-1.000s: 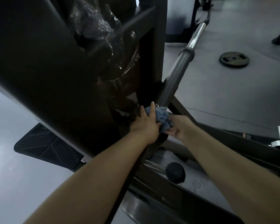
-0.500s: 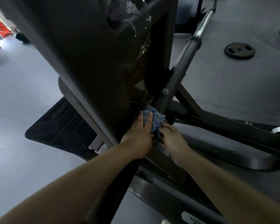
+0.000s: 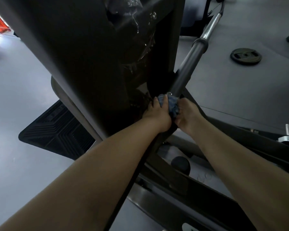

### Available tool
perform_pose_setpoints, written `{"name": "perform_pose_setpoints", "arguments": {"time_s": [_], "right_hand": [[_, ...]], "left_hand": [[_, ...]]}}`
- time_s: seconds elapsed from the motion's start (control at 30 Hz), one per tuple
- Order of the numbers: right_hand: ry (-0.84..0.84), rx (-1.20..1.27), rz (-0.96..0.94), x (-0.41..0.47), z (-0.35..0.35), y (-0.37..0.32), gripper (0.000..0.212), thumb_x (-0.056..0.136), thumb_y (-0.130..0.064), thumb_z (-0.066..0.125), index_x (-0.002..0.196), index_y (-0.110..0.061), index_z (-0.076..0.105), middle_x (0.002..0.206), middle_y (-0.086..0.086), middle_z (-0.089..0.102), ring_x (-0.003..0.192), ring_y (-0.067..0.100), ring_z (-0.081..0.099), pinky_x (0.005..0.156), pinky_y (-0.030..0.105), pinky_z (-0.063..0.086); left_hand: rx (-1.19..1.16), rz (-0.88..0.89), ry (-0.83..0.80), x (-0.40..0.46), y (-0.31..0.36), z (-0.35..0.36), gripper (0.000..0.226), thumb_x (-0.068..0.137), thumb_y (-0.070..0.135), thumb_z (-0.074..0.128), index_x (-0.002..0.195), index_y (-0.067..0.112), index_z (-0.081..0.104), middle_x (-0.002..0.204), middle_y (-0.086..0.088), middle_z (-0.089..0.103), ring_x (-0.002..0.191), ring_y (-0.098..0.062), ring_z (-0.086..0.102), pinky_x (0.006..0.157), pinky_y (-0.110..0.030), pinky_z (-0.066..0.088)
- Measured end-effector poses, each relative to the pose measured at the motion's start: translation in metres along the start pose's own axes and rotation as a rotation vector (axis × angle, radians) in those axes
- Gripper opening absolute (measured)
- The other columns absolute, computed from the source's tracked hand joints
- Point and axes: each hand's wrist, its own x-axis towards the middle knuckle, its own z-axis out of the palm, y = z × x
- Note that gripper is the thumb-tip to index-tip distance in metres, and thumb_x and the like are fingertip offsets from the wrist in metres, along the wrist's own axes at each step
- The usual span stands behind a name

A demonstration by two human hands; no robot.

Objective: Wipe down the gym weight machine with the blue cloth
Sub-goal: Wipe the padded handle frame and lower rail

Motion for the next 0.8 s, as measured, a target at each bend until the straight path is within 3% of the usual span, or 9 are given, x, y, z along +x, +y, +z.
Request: {"name": "perform_pose_setpoints", "arguments": {"time_s": [0.2, 0.3, 0.4, 0.53, 0.7, 0.8], "right_hand": [[-0.023, -0.222, -0.015, -0.017, 0.001, 0.014, 0.022, 0.097, -0.016, 0.041, 0.084, -0.013, 0.058, 0.045, -0.006, 0.056, 0.042, 0.006, 0.053, 0.036, 0.014, 0.038], [-0.069, -0.215, -0.006, -0.037, 0.001, 0.037, 0.023, 0.101, -0.02, 0.038, 0.1, -0.014, 0.06, 0.069, -0.002, 0.063, 0.069, 0.011, 0.058, 0.056, 0.019, 0.05], [-0.033, -0.191, 0.032, -0.053, 0.002, 0.061, 0.028, 0.1, -0.017, 0.039, 0.119, -0.005, 0.055, 0.083, 0.006, 0.06, 0.074, 0.015, 0.057, 0.067, 0.024, 0.047], [-0.103, -0.22, 0.038, -0.072, 0.003, 0.084, 0.025, 0.099, -0.016, 0.036, 0.115, -0.014, 0.056, 0.103, 0.005, 0.065, 0.091, 0.014, 0.061, 0.083, 0.024, 0.048], [-0.112, -0.254, 0.01, -0.09, 0.004, 0.094, 0.022, 0.1, -0.017, 0.035, 0.097, -0.022, 0.057, 0.096, -0.003, 0.064, 0.09, 0.008, 0.06, 0.077, 0.017, 0.047], [-0.042, -0.388, 0.015, -0.096, 0.006, 0.092, 0.021, 0.1, -0.022, 0.038, 0.109, -0.018, 0.056, 0.109, 0.002, 0.063, 0.1, 0.016, 0.059, 0.078, 0.021, 0.046]], "left_hand": [[-0.042, 0.054, -0.01, -0.011, -0.011, 0.003, 0.083, 0.095, 0.027, 0.046, 0.145, 0.035, -0.019, 0.155, -0.002, -0.023, 0.14, -0.037, 0.012, 0.111, -0.049, 0.026], [-0.083, 0.121, -0.026, -0.034, -0.03, 0.008, 0.078, 0.096, 0.025, 0.042, 0.146, 0.033, -0.019, 0.154, -0.001, -0.026, 0.143, -0.035, 0.003, 0.116, -0.044, 0.015], [-0.096, 0.17, -0.051, -0.061, -0.048, 0.015, 0.078, 0.097, 0.025, 0.041, 0.146, 0.03, -0.019, 0.153, -0.003, -0.029, 0.144, -0.032, -0.005, 0.115, -0.038, 0.009], [-0.068, 0.202, -0.061, -0.085, -0.067, 0.026, 0.074, 0.098, 0.028, 0.037, 0.147, 0.025, -0.019, 0.153, -0.008, -0.029, 0.144, -0.032, -0.004, 0.115, -0.036, 0.007], [-0.103, 0.223, -0.084, -0.101, -0.079, 0.029, 0.073, 0.099, 0.027, 0.036, 0.147, 0.023, -0.019, 0.153, -0.009, -0.028, 0.144, -0.033, -0.004, 0.116, -0.035, 0.005], [-0.128, 0.219, -0.111, -0.106, -0.086, 0.032, 0.073, 0.099, 0.026, 0.036, 0.146, 0.023, -0.019, 0.153, -0.008, -0.027, 0.144, -0.034, -0.002, 0.117, -0.037, 0.007]]}}
